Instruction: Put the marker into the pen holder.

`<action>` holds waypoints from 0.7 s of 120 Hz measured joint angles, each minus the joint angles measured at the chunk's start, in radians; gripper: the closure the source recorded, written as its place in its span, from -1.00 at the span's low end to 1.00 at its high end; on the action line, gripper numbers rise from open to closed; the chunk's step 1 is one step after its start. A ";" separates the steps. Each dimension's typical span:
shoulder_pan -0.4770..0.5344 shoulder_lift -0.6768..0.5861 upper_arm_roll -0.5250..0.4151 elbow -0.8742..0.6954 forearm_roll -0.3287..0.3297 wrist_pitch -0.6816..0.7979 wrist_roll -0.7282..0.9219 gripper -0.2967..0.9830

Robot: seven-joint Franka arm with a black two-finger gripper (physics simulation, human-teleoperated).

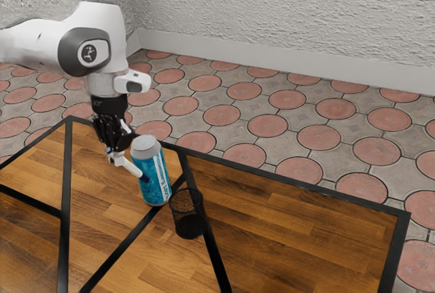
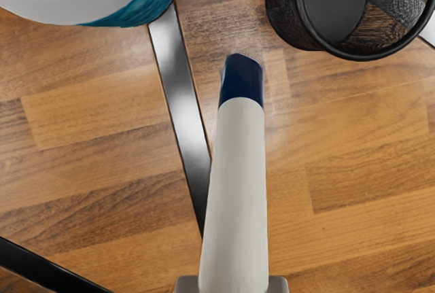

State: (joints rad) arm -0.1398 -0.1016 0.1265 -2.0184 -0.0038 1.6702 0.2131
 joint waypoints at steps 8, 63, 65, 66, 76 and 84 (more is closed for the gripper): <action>-0.005 0.039 -0.005 0.021 0.000 0.004 0.003 0.66; -0.071 0.188 -0.045 0.147 -0.001 0.027 0.018 0.65; -0.073 0.192 -0.046 0.148 -0.001 0.028 0.019 0.65; -0.073 0.194 -0.046 0.148 -0.001 0.029 0.019 0.65; -0.074 0.217 -0.048 0.150 -0.001 0.037 0.022 0.65; -0.079 0.236 -0.049 0.166 -0.001 0.043 0.024 0.65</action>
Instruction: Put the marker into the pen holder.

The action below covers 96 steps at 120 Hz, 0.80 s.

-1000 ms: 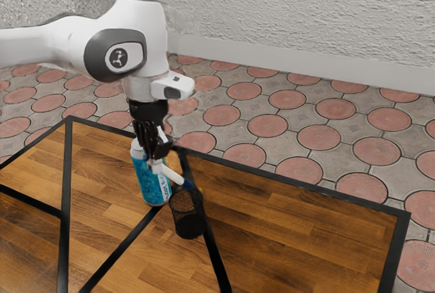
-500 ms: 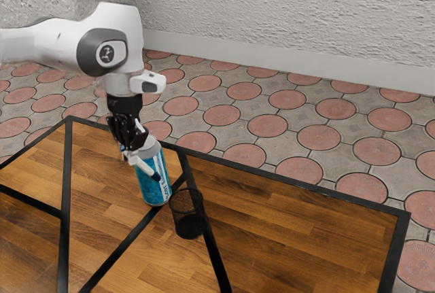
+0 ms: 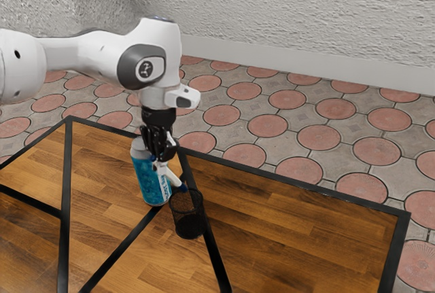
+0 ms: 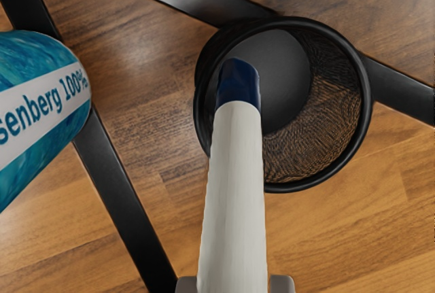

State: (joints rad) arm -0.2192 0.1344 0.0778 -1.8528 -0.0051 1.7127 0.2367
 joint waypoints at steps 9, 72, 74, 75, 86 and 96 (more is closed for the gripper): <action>-0.010 0.016 0.000 0.005 -0.001 0.007 0.002 0.65; -0.031 0.132 -0.010 0.058 -0.021 0.075 0.022 0.09; -0.031 0.133 -0.010 0.058 -0.021 0.076 0.023 0.04; -0.031 0.133 -0.010 0.058 -0.022 0.077 0.023 0.02; -0.031 0.132 -0.009 0.058 -0.024 0.084 0.027 -0.17; -0.021 0.123 -0.007 0.129 -0.021 0.120 0.038 -0.29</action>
State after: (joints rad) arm -0.2402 0.2579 0.0711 -1.7241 -0.0262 1.8325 0.2743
